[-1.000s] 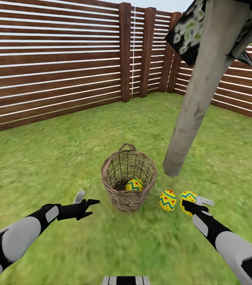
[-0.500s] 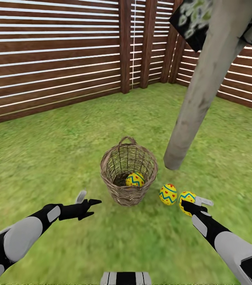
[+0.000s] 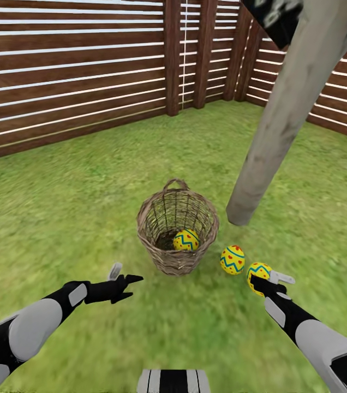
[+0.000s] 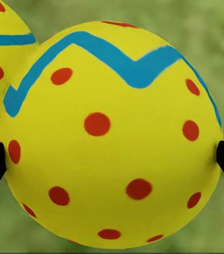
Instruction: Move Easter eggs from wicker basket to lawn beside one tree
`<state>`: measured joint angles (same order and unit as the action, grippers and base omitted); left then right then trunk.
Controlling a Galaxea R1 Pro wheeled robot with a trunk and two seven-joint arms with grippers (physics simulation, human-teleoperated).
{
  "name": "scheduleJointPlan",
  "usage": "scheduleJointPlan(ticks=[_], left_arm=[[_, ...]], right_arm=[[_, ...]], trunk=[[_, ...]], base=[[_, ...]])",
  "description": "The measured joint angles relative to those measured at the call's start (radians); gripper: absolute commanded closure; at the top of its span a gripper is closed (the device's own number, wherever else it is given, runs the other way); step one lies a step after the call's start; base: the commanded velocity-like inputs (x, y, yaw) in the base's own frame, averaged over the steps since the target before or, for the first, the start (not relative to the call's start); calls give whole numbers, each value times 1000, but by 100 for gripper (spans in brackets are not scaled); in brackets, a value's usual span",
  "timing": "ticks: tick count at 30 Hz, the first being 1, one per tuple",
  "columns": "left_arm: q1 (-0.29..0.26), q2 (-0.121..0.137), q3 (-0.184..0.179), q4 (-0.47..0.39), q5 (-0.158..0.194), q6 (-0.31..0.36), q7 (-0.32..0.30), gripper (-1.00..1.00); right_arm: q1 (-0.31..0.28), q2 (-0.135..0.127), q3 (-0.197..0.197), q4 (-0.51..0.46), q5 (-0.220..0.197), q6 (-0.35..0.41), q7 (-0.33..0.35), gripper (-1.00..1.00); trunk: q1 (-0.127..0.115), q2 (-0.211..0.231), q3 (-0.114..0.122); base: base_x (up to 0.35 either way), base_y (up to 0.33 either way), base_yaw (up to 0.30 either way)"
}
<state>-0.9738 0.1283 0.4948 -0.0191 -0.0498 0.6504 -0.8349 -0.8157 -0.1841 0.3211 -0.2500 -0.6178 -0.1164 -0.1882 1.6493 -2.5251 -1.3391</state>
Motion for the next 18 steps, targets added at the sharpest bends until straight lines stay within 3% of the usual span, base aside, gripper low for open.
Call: scheduleJointPlan(ticks=[2, 8, 18], left_arm=[[0, -1, 0, 0, 0, 1, 0, -100], [0, -1, 1, 0, 0, 1, 0, -100], [0, -1, 1, 0, 0, 0, 2, -100]], right_arm=[[0, 0, 0, 0, 0, -1, 0, 100], [0, 35, -3, 20, 5, -3, 0, 100], [0, 36, -3, 24, 6, -3, 0, 100]], trunk=[[1, 0, -8], [1, -1, -12], [1, -1, -12]], base=[[0, 0, 0], [0, 0, 0], [65, 0, 0]])
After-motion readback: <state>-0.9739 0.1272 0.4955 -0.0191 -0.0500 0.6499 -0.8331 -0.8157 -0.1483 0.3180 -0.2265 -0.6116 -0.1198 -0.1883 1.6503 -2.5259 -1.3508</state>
